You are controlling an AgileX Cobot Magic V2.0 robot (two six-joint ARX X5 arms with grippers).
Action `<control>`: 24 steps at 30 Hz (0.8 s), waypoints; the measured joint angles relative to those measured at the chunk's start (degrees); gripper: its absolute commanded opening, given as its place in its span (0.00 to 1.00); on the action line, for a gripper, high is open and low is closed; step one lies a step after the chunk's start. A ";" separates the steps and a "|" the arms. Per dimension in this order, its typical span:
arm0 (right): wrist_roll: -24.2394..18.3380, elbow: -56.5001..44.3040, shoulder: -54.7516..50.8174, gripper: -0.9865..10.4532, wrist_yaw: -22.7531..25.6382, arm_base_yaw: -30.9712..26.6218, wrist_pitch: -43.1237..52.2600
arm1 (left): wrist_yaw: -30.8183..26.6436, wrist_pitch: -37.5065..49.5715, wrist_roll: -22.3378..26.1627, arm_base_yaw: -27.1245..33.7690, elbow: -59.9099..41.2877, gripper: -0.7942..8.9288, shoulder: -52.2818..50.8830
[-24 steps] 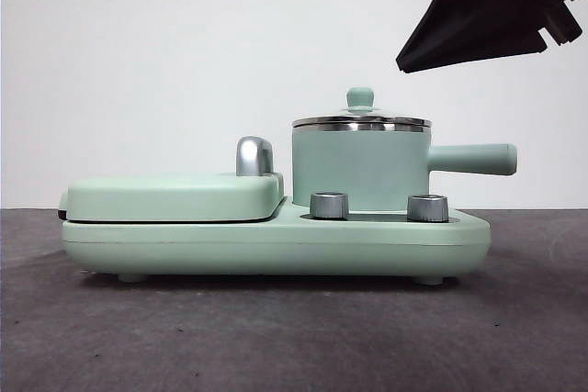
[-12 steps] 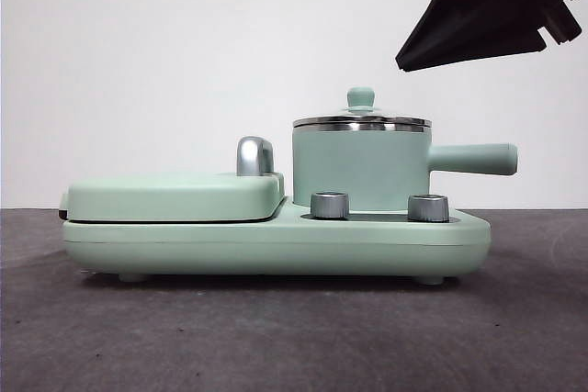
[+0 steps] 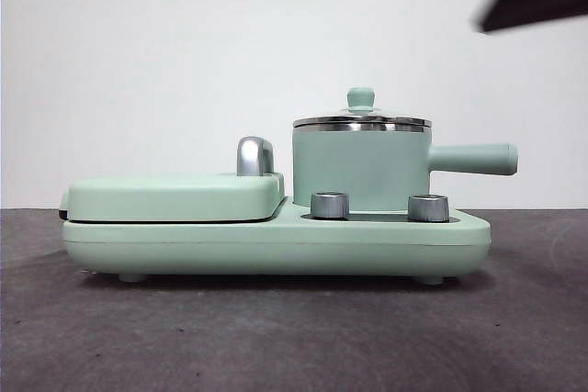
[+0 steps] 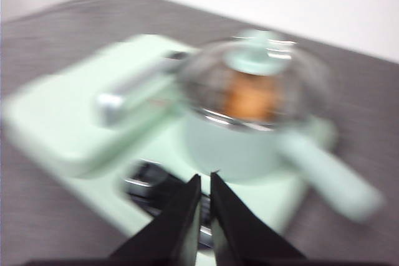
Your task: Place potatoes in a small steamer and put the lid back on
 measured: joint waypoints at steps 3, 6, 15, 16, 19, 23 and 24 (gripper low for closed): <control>-1.55 -8.11 -8.79 0.10 1.53 -7.34 0.13 | 0.00 -0.02 0.00 0.00 0.00 0.09 0.00; -2.19 -16.17 -19.10 0.10 1.70 -14.05 1.29 | 0.00 0.00 0.00 0.00 0.00 0.09 0.00; -1.97 -28.74 -39.80 0.10 1.68 -21.00 1.79 | 0.04 0.02 0.00 0.00 0.00 0.09 0.00; -1.92 -28.74 -39.82 0.10 1.64 -21.38 1.95 | 0.02 -0.04 0.00 0.00 0.00 0.09 0.00; -1.75 -28.74 -39.82 0.10 1.62 -21.92 2.27 | 0.02 -0.02 0.00 0.00 0.00 0.09 0.00; -0.98 -28.74 -39.82 0.10 1.46 -22.05 2.60 | 0.02 0.02 0.00 0.00 0.00 0.09 0.00; -0.83 -28.74 -39.82 0.10 1.49 -22.05 2.60 | 0.02 -0.02 0.00 0.00 0.00 0.09 0.00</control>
